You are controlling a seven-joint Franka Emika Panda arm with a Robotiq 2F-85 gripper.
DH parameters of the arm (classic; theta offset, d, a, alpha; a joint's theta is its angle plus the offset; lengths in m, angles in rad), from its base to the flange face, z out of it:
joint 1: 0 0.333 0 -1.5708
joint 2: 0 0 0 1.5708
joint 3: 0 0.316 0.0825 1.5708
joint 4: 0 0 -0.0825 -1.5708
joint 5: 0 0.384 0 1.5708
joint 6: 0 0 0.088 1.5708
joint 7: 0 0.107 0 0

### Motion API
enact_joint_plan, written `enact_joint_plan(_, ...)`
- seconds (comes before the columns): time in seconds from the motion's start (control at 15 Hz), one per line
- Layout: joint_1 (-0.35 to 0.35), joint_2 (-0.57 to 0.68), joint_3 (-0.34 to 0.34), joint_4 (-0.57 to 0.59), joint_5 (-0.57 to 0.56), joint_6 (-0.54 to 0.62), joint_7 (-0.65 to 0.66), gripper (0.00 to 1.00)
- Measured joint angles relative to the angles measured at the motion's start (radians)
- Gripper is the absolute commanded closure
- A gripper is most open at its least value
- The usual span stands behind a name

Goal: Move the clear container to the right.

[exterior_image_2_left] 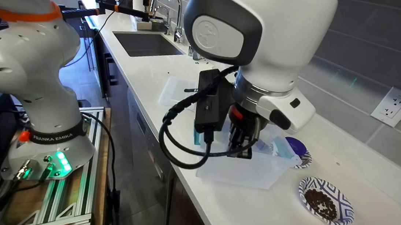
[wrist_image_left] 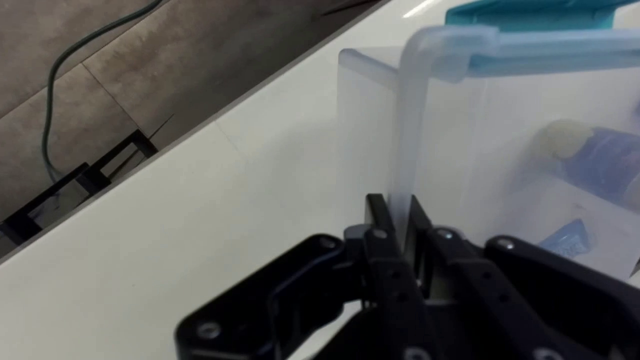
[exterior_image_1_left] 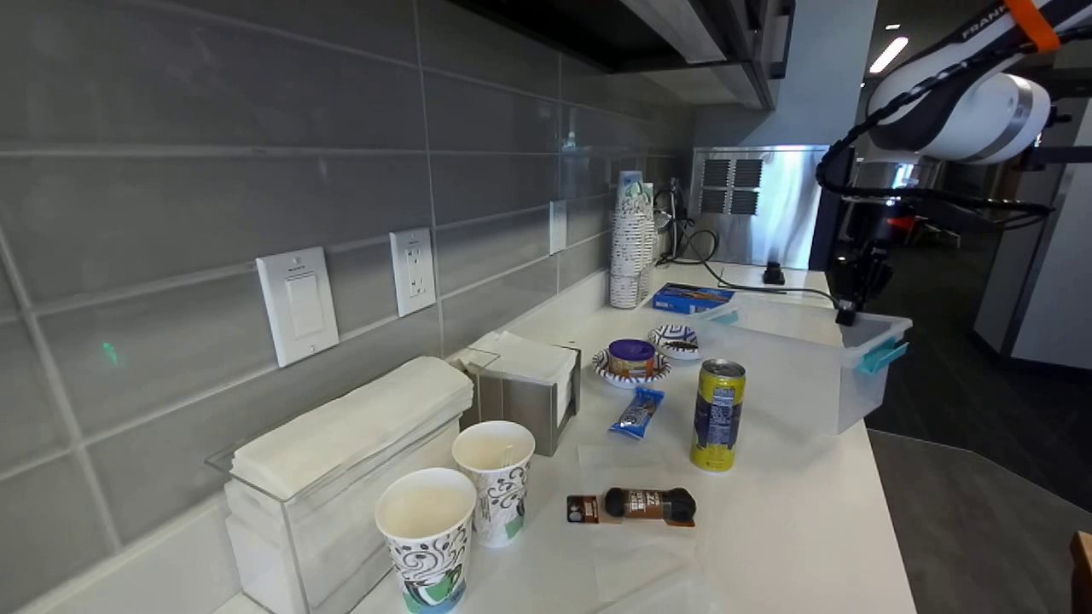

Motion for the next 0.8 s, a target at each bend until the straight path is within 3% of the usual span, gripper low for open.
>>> enact_joint_plan(0.4,0.001,0.051,0.002,-0.062,0.107,0.203,-0.111,0.97)
enact_joint_plan(0.73,0.005,0.086,0.019,-0.068,0.232,0.244,-0.204,0.97)
enact_joint_plan(0.8,0.005,0.092,0.024,-0.068,0.249,0.247,-0.216,0.85)
